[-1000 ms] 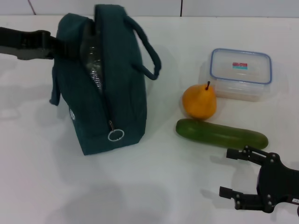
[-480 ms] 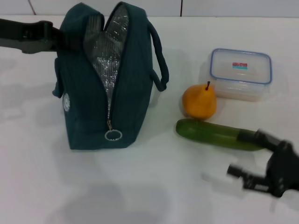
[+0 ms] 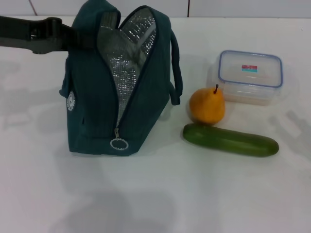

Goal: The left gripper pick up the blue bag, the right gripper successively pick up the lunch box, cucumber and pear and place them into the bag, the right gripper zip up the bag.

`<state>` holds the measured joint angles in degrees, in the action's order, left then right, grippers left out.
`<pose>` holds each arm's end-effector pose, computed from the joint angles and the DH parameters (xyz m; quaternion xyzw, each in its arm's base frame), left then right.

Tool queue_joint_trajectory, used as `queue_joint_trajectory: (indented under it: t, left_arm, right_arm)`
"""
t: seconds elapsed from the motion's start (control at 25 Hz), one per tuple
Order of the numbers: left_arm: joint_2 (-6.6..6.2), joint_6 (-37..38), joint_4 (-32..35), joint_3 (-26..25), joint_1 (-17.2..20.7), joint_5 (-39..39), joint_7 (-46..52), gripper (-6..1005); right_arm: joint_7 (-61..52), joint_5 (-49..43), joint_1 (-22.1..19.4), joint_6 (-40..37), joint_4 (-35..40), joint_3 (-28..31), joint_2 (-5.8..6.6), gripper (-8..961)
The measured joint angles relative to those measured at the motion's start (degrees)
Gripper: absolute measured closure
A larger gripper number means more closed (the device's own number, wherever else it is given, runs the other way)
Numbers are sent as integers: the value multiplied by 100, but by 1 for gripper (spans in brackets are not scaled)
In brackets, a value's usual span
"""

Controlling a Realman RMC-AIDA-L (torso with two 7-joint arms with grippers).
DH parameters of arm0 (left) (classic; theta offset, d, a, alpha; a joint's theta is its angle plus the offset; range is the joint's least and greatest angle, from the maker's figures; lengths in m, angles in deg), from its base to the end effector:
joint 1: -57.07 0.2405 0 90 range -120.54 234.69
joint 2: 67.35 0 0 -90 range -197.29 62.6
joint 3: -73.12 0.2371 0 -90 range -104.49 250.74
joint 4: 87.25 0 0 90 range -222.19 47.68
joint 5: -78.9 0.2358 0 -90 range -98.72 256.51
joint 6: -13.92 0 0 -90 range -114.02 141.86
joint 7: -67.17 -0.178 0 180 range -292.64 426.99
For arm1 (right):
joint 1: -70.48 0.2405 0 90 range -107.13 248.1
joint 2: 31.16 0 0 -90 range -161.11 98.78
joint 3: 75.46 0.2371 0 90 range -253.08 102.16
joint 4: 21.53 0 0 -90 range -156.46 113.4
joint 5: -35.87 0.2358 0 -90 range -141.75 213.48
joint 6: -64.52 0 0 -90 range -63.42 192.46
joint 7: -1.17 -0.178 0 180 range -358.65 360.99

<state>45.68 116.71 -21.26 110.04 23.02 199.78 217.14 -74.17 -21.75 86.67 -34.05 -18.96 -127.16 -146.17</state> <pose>-0.1970 0.3807 0.1076 -0.8045 -0.5525 -0.2001 0.0865 0.3150 0.2720 0.0061 -0.6495 0.4381 0.5759 0.2335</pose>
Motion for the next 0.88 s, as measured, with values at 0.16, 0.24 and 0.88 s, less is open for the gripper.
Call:
queue_joint_trajectory:
  t: [0.16,0.24,0.88]
  left_arm:
    - [37,-12,15,0,-17,-2,-14,955]
    - [51,-18,24,0,-21,-3,-17,955]
    - [71,-109,45,80,-189,-3,-98,955]
  right_arm:
    - [-1070,11,146,833,-54,90,-22,84]
    - [-1420,12,242,1188,-76,94,-37,83]
    - [-1930,20,1436,3167,-277,114,-118,84]
